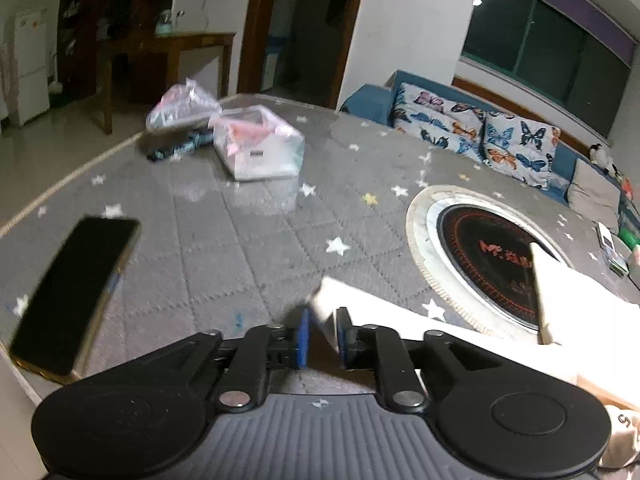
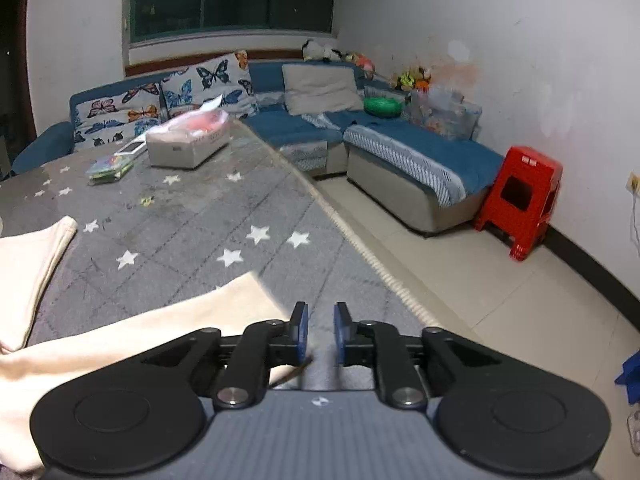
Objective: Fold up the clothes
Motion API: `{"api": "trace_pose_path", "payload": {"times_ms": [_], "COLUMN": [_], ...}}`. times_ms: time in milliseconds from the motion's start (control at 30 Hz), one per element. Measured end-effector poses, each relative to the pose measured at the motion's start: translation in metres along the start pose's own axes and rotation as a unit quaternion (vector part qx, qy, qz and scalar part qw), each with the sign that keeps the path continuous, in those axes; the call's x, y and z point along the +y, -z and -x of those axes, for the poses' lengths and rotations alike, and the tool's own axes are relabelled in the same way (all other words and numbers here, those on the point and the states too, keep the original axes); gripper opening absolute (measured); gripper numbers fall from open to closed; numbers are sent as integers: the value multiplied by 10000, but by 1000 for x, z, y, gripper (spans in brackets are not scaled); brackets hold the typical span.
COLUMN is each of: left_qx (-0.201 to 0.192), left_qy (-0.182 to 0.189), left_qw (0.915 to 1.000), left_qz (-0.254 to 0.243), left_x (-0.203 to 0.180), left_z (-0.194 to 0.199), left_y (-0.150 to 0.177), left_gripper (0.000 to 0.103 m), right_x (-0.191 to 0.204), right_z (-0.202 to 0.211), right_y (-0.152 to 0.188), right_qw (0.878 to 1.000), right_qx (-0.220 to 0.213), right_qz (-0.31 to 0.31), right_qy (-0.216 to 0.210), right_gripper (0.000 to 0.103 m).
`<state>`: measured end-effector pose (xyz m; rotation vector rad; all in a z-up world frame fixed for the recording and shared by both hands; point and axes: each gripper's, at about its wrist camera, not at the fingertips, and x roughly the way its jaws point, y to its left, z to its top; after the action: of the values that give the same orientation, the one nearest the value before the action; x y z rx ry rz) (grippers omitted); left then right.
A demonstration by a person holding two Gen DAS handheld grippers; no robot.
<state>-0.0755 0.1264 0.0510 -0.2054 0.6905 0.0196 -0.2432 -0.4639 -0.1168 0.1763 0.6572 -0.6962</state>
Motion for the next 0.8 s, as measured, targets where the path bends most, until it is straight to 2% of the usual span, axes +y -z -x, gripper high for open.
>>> {"api": "trace_pose_path", "payload": {"times_ms": [67,200,300,400,533,633,733,800], "left_qx": [-75,-209,-110,53,251,324,402,462], "left_qy": [193,603,1190,1704,2344,2801,2989,3022], "left_qw": [9996,9966,9892,9782,9571,9349,9169,9084], "left_qz": [-171,-520,-845,-1189,-1688,-2154,-2615,-2853], "left_x": [-8,-24,-55,-91,-140,-173,-198,-208], "left_z": [9,27,30,27,28,32,33,32], "left_y": [0,1,8,18,33,46,60,67], "left_gripper": [26,27,30,30,37,41,42,42], "right_x": [-3,4,18,39,73,100,126,142], "right_z": [7,24,34,43,58,70,82,90], "right_y": [-5,-13,-17,-19,-18,-14,-7,-1], "right_qw": [9999,9981,9943,9868,9711,9552,9360,9226], "right_qx": [-76,-157,-174,-135,-73,-12,60,119], "right_qz": [36,217,382,609,1049,1379,1764,2017], "right_qy": [-127,-559,-981,-1494,-2143,-2619,-3045,-3286], "right_gripper": [15,22,22,23,23,23,22,22]}}
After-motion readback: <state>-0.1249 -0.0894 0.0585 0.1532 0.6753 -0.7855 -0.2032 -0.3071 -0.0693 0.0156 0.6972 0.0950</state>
